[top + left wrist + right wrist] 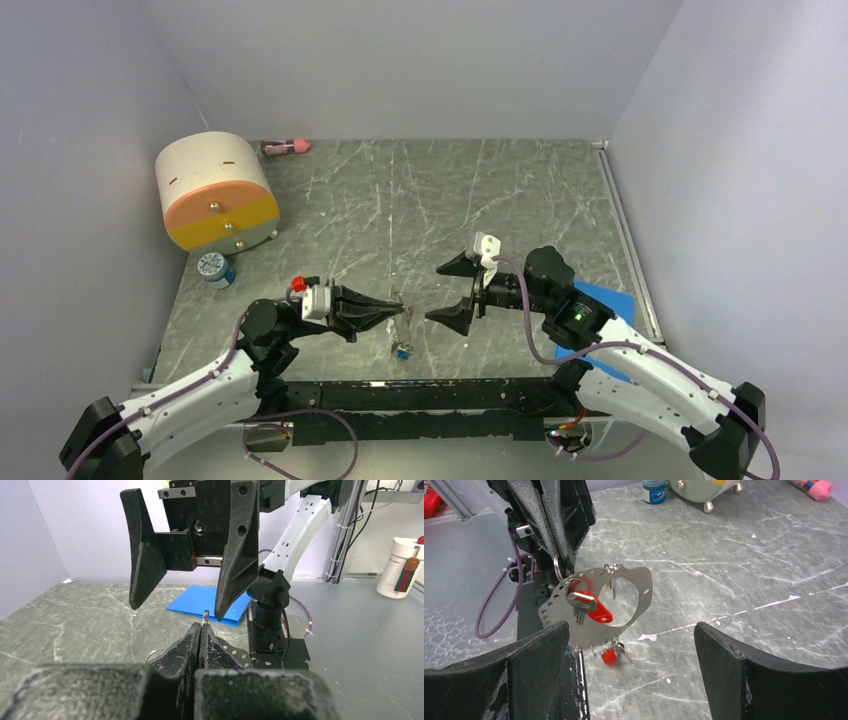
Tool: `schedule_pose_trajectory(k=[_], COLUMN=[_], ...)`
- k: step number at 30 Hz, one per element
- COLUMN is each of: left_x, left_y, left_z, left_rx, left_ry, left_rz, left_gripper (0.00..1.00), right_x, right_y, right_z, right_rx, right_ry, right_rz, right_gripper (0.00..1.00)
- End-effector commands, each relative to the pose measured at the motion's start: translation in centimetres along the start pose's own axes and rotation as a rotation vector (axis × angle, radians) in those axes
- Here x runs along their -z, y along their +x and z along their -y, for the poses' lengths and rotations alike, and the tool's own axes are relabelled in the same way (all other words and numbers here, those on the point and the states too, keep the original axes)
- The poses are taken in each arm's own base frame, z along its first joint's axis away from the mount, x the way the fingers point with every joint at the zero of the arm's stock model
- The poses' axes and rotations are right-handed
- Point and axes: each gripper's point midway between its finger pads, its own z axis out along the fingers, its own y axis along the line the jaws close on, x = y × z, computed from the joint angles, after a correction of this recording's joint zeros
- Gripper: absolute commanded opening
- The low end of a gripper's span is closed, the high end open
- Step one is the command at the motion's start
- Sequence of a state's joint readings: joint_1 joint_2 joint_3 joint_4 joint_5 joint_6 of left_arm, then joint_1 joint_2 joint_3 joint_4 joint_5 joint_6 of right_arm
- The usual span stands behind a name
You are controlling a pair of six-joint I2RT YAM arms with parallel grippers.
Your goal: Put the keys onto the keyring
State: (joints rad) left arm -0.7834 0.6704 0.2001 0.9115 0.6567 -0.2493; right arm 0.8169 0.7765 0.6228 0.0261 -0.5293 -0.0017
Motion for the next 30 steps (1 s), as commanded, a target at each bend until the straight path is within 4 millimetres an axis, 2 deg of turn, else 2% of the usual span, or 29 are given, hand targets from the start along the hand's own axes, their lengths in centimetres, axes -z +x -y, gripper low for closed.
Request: schedule_pose_trajectory(k=[1,9,17,22,30], left_x=[0.0,0.2,-0.5,-1.6,-4.5], left_y=[-1.0,-0.6,0.2,0.4,1.6], left_z=[-0.1,-0.8,-2.2,-3.5,-5.4], left_rx=[-0.032,-0.032,-0.026,-0.035,-0.048], left_ry=[-0.015,-0.056,-0.097,-0.11,-0.077], left_rz=[0.033,0.009,-0.03,-0.029,-0.072], left_gripper=[0.03,0.03,0.03,0.03,0.02], right_x=[0.3,0.3,1.3,2.4,4.5], right_y=[0.0,-0.3,0.1,0.7,-0.2], right_z=[0.4,0.9,2.9,4.7,6.1], right_rx=[0.011,-0.053,-0.122,-0.17,-0.172], right_ry=[0.011,-0.017,0.058,0.15,0.269], right_rz=[0.013,0.048,0.073,0.081,0.11], right_gripper=[0.99,0.99,0.99,0.99,0.99])
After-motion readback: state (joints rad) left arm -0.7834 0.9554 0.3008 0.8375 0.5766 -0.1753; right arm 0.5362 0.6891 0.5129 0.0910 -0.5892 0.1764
